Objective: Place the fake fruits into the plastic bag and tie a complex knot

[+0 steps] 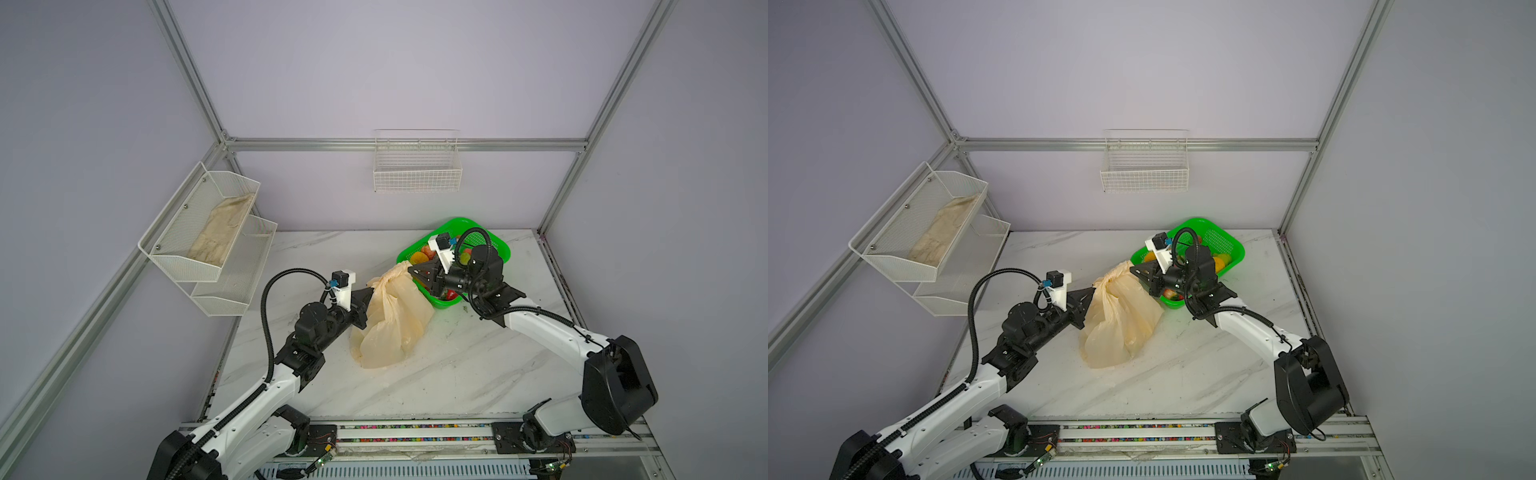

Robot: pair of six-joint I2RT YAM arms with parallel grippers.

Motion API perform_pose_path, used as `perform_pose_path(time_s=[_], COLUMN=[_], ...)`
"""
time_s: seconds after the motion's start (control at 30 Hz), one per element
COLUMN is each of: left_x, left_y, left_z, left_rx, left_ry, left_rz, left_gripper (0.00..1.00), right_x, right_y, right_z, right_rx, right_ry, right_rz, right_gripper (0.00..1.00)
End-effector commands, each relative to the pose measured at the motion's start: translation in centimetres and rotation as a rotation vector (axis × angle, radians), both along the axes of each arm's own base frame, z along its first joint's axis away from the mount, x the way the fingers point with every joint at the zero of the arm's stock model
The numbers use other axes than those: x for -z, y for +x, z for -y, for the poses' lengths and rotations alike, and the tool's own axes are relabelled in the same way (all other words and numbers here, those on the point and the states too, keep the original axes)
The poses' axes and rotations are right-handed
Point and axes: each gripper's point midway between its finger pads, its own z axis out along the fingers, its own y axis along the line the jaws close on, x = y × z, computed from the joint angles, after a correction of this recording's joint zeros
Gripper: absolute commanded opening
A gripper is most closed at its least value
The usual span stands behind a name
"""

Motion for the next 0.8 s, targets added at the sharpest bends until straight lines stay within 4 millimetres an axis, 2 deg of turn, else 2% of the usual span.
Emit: perform_pose_path(time_s=[0.0, 0.3, 0.5, 0.63, 0.7, 0.77], left_x=[-1.3, -1.2, 0.1, 2.1, 3.0, 2.9], left_y=[0.5, 0.9, 1.4, 1.8, 1.9, 1.9], left_z=[-1.8, -4.0, -7.1, -9.0, -8.9, -7.8], left_rx=[-0.072, -0.147, -0.279, -0.358, -0.349, -0.289], left_ry=[-0.02, -0.049, -0.052, -0.048, -0.043, -0.067], left_rz=[0.028, -0.003, -0.025, -0.076, -0.103, -0.104], left_gripper=[0.0, 0.0, 0.0, 0.0, 0.0, 0.0], right_x=[0.5, 2.7, 4.0, 6.2, 7.3, 7.2], right_y=[0.4, 1.8, 2.9, 3.5, 3.7, 3.4], right_z=[1.2, 2.5, 4.1, 5.5, 5.7, 5.0], right_rx=[0.077, 0.18, 0.283, 0.36, 0.371, 0.323], right_ry=[-0.044, -0.121, -0.162, -0.197, -0.218, -0.223], right_rz=[0.002, -0.053, -0.095, -0.162, -0.189, -0.178], right_gripper=[0.0, 0.0, 0.0, 0.0, 0.0, 0.0])
